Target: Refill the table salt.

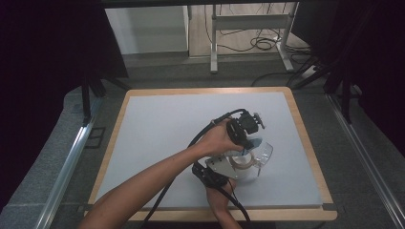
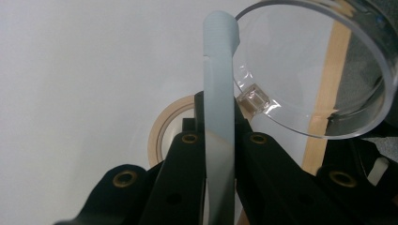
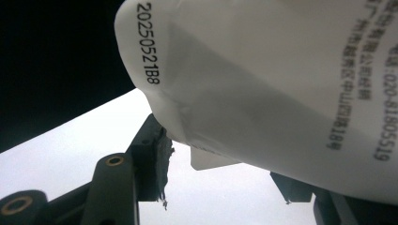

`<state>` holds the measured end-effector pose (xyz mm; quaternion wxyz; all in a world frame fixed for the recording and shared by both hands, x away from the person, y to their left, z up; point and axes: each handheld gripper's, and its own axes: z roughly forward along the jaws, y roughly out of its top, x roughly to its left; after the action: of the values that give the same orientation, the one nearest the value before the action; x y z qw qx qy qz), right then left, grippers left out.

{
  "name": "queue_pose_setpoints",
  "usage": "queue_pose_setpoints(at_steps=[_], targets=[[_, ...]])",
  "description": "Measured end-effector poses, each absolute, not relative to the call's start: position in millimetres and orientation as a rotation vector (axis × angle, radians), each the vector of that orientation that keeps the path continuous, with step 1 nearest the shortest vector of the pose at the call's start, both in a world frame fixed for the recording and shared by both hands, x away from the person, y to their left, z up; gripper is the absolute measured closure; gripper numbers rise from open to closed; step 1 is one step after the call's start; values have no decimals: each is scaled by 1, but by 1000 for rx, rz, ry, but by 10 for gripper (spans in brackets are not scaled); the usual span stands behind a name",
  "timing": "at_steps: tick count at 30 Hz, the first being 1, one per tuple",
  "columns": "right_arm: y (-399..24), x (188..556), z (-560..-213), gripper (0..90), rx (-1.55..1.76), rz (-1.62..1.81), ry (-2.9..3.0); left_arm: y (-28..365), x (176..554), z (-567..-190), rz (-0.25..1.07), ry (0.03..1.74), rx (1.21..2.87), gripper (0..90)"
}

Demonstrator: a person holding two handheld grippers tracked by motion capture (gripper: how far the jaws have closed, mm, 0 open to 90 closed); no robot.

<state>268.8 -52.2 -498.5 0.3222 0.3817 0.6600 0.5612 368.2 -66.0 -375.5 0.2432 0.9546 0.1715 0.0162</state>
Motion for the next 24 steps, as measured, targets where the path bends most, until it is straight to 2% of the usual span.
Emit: queue_pose_setpoints(at_steps=[24], targets=[[-52,270,-494,454,978,1436,1715,-69,370,-370,44,466,2604,900]])
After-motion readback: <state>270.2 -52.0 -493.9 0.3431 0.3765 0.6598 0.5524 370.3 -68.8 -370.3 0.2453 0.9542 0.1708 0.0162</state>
